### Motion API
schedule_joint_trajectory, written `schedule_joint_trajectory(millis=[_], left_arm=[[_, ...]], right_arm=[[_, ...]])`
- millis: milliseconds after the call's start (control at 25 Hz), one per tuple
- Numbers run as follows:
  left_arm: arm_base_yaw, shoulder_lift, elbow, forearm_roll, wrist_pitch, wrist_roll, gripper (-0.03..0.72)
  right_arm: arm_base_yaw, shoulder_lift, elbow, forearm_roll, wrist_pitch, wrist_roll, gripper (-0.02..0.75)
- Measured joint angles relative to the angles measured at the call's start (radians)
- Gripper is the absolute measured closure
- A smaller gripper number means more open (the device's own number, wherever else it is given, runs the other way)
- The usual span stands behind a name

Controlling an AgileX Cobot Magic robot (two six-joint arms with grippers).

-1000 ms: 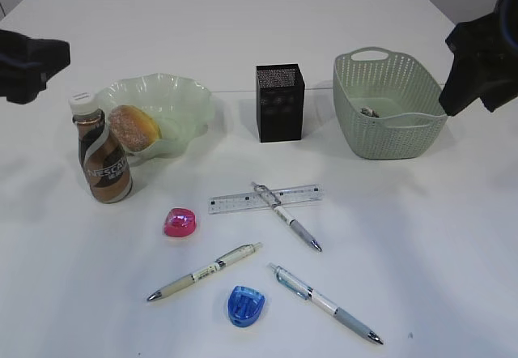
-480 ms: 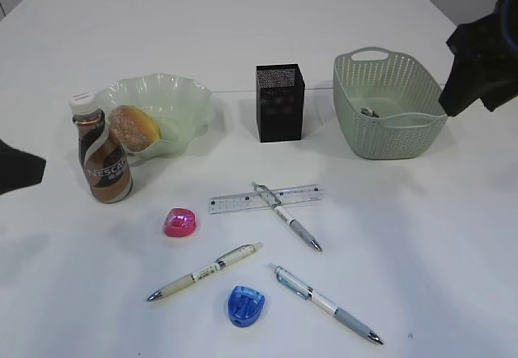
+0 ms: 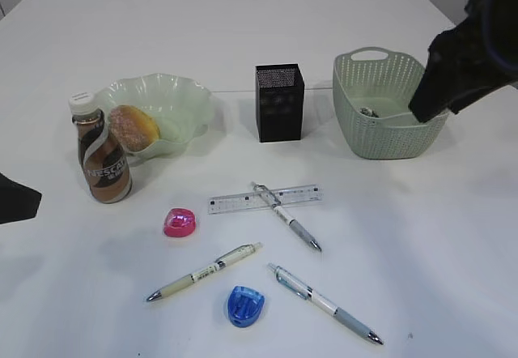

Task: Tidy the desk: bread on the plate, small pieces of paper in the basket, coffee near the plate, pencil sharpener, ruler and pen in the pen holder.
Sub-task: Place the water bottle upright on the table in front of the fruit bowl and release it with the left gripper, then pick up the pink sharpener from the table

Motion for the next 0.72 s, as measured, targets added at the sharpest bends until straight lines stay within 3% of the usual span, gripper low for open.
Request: schedule_joint_trajectory(millis=[160, 440, 720], left_arm=[[0.029, -0.001, -0.031, 0.0, 0.023, -0.039, 0.199], [0.194, -0.001, -0.098, 0.062, 0.057, -0.048, 0.199], [0.296, -0.001, -0.098, 0.077, 0.063, -0.06, 0.199]], right_arm=[[0.091, 0.047, 0.0, 0.0, -0.033, -0.054, 0.299], [0.26, 0.136, 0.0, 0.0, -0.145, -0.098, 0.299], [0.376, 0.205, 0.0, 0.01, -0.294, -0.174, 0.299]])
